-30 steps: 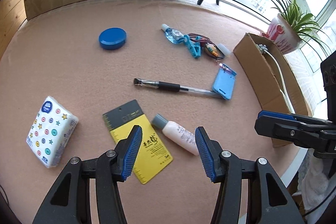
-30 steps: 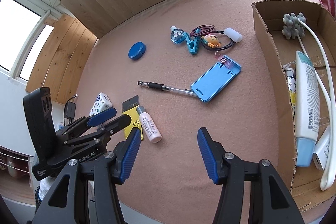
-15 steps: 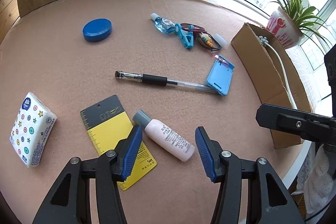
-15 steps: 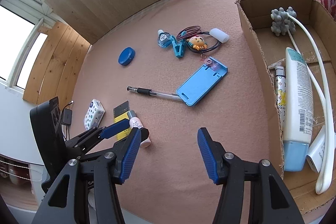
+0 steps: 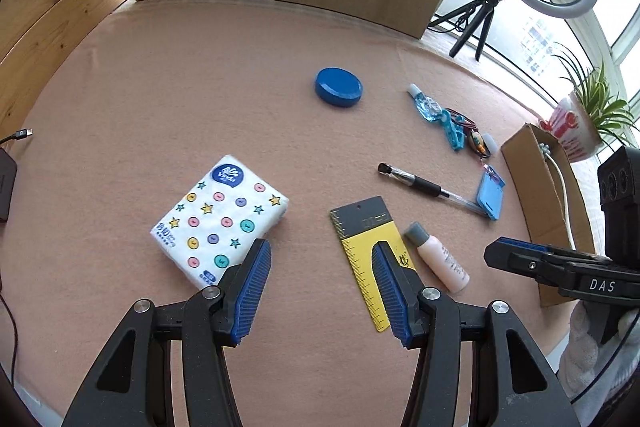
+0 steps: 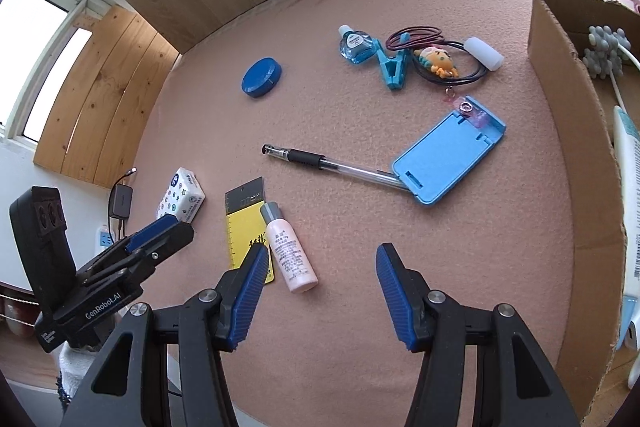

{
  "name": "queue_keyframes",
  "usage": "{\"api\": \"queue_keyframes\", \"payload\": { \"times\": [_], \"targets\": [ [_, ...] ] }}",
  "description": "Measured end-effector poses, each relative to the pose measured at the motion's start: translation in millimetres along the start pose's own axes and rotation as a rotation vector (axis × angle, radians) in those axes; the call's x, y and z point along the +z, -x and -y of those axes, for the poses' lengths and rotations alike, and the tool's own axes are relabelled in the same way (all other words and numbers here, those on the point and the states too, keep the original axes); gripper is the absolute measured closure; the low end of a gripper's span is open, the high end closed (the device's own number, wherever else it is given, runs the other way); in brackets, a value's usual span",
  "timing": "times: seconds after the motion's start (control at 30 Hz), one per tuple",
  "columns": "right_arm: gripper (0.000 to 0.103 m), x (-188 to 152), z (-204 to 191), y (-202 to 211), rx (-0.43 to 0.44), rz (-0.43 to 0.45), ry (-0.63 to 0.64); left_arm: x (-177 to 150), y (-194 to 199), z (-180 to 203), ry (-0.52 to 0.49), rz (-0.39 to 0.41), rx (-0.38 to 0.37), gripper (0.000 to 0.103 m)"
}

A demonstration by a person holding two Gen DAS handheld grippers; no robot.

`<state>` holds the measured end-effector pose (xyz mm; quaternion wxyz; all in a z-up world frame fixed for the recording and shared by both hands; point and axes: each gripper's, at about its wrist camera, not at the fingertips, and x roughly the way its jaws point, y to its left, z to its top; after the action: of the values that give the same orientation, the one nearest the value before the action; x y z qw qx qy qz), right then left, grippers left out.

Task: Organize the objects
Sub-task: 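Grasp the pink lotion bottle with the right gripper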

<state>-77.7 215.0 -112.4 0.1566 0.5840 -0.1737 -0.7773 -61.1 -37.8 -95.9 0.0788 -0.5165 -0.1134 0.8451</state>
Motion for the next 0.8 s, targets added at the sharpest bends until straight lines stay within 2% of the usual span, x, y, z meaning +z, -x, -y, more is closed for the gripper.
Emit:
{"api": "queue_keyframes", "payload": {
  "times": [0.17,0.4,0.63,0.73,0.8],
  "targets": [
    [0.051,-1,-21,-20,-0.045,-0.026,0.079,-5,1,-3,-0.012,-0.015,-0.013,0.046],
    [0.051,0,-44,-43,-0.119,-0.057,0.194,-10,-8,17,-0.068,-0.036,-0.022,0.046],
    [0.064,-1,-46,-52,-0.156,-0.062,0.219,1,-18,27,-0.108,-0.042,-0.008,0.046],
    [0.080,-1,-46,-52,-0.176,-0.060,0.228,9,-24,34,-0.135,-0.043,-0.010,0.046],
    [0.084,-1,-42,-50,-0.182,-0.056,0.216,15,-29,40,-0.160,-0.043,-0.017,0.046]
  ]
}}
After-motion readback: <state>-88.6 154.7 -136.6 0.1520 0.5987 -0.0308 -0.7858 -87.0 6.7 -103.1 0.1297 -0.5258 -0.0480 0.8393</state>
